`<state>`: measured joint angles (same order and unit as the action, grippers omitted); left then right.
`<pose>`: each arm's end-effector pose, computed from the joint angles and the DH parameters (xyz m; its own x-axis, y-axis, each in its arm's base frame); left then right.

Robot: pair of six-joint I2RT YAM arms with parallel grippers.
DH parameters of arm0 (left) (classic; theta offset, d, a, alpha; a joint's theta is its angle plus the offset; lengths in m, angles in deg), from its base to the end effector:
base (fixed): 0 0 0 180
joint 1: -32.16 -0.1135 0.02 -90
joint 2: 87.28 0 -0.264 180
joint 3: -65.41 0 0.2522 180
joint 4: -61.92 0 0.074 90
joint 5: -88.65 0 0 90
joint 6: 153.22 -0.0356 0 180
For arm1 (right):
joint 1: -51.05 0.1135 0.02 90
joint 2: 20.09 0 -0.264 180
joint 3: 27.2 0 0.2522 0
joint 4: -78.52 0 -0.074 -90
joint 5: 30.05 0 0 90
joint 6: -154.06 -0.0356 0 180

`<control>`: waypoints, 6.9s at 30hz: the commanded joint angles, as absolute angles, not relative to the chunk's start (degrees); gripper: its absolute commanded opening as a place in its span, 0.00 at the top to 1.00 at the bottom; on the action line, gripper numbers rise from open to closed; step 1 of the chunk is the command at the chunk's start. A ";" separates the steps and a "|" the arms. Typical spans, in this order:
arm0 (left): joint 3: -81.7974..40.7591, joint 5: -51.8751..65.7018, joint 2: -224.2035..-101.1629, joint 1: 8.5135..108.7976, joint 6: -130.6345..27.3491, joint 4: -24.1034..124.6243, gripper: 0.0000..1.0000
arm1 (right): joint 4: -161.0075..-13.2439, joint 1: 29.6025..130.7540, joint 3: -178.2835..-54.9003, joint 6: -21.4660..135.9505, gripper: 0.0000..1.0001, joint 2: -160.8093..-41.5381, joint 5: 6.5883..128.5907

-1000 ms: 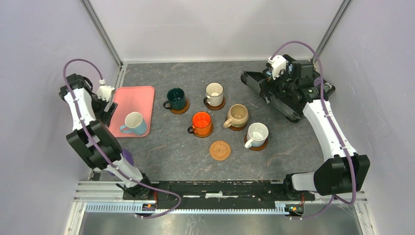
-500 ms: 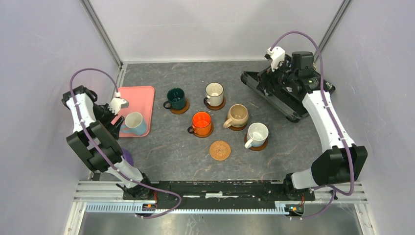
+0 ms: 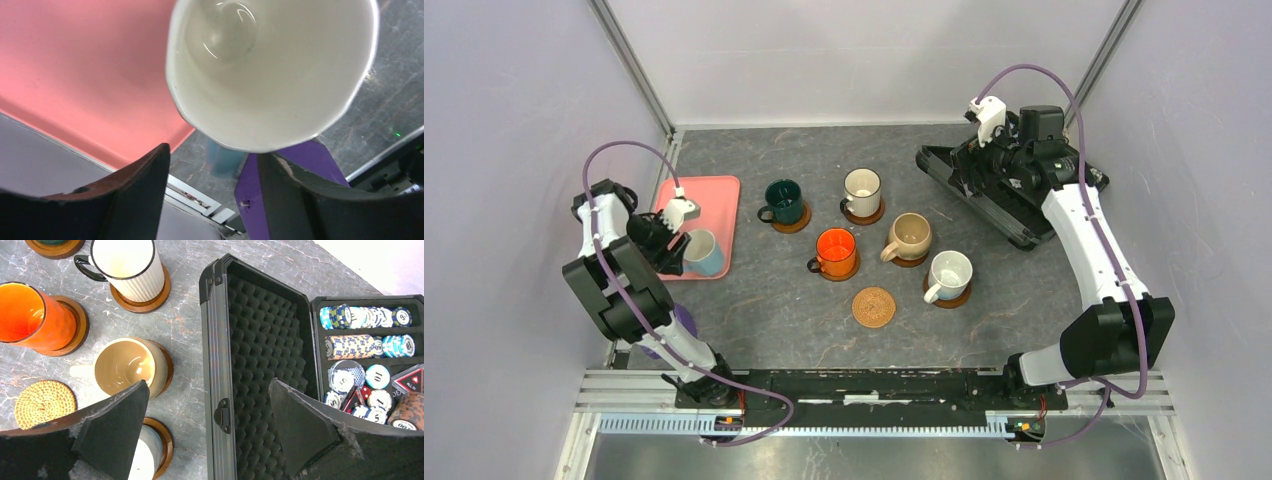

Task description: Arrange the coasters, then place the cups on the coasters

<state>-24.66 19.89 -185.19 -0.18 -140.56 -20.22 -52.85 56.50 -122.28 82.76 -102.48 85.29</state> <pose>0.2656 0.1529 0.2334 -0.6715 0.6512 -0.3535 0.7151 0.6945 -0.0791 0.3142 0.0453 0.3683 -0.4153 -0.3307 -0.8474 -0.5954 0.8032 -0.0216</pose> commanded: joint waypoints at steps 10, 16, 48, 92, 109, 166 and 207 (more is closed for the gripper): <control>-20.68 24.63 -183.70 -0.18 -141.53 -14.44 0.81 | -53.61 56.32 -123.22 82.65 0.02 -101.61 83.27; -24.16 26.44 -181.46 -0.23 -132.58 -16.19 0.98 | -54.19 56.34 -123.05 82.01 0.02 -102.17 83.26; -33.54 1.12 -159.47 73.05 -67.93 -7.05 0.98 | -58.98 55.61 -113.86 81.56 0.02 -97.19 70.02; -3.26 -9.02 -165.00 96.89 -55.86 17.31 0.97 | -60.21 53.65 -108.22 80.49 0.02 -91.01 70.86; -4.86 -8.41 -168.35 96.90 -55.14 16.12 0.74 | -60.06 53.51 -107.70 80.93 0.02 -91.04 70.87; -37.21 -5.46 -185.90 28.46 -75.70 -7.97 0.36 | -59.02 53.53 -115.31 83.83 0.02 -97.00 75.02; -18.95 4.09 -195.12 29.92 -86.89 -6.14 0.72 | -58.18 53.37 -112.41 84.89 0.02 -94.84 74.10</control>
<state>-18.96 -1.80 -194.76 25.87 -89.88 -5.51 -58.05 53.60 -111.94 85.75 -96.47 73.64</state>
